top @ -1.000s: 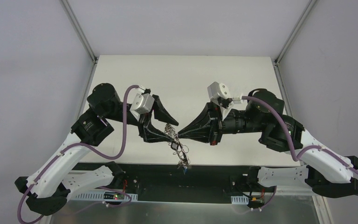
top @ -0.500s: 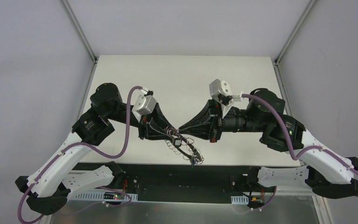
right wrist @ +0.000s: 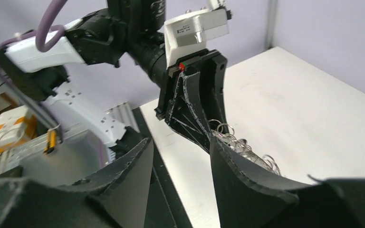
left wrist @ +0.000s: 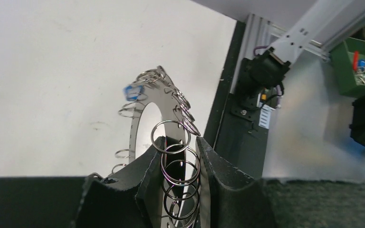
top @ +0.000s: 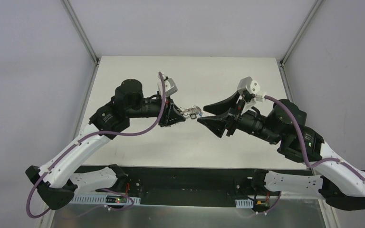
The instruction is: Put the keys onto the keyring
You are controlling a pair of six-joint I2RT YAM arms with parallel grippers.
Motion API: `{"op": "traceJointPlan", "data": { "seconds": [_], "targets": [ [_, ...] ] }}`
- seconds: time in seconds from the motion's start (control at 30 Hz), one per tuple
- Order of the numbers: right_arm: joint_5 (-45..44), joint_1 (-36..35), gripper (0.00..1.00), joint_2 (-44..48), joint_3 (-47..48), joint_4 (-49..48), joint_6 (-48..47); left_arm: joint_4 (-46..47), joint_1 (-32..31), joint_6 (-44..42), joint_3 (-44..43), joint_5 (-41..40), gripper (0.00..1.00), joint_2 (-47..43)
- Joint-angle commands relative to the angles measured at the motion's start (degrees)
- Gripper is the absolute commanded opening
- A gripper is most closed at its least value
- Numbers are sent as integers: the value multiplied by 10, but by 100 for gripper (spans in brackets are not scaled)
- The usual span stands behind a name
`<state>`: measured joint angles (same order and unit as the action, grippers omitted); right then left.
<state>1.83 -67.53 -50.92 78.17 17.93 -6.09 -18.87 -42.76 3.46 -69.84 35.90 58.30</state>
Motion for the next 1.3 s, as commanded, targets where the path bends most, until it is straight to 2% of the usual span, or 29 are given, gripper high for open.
{"op": "traceJointPlan", "data": {
  "seconds": [0.0, 0.27, 0.63, 1.03, 1.13, 1.27],
  "targets": [
    [-107, 6, 51, 25, -24, -16, 5, 6, 0, 22, -26, -80, 0, 21],
    [-176, 9, 52, 41, -69, -10, 18, -5, 16, 50, -34, -157, 0, 114],
    [-255, 19, 52, 48, -149, -10, 59, 12, 31, 93, -71, -195, 0, 277],
    [-255, 50, 54, 48, -202, -21, 110, 45, 55, 159, -85, -192, 0, 418],
    [-249, 58, 54, 44, -206, -21, 117, 49, 58, 168, -90, -206, 7, 444],
    [-242, 64, 57, 37, -206, -21, 121, 52, 66, 169, -95, -226, 24, 470]
  ]
}}
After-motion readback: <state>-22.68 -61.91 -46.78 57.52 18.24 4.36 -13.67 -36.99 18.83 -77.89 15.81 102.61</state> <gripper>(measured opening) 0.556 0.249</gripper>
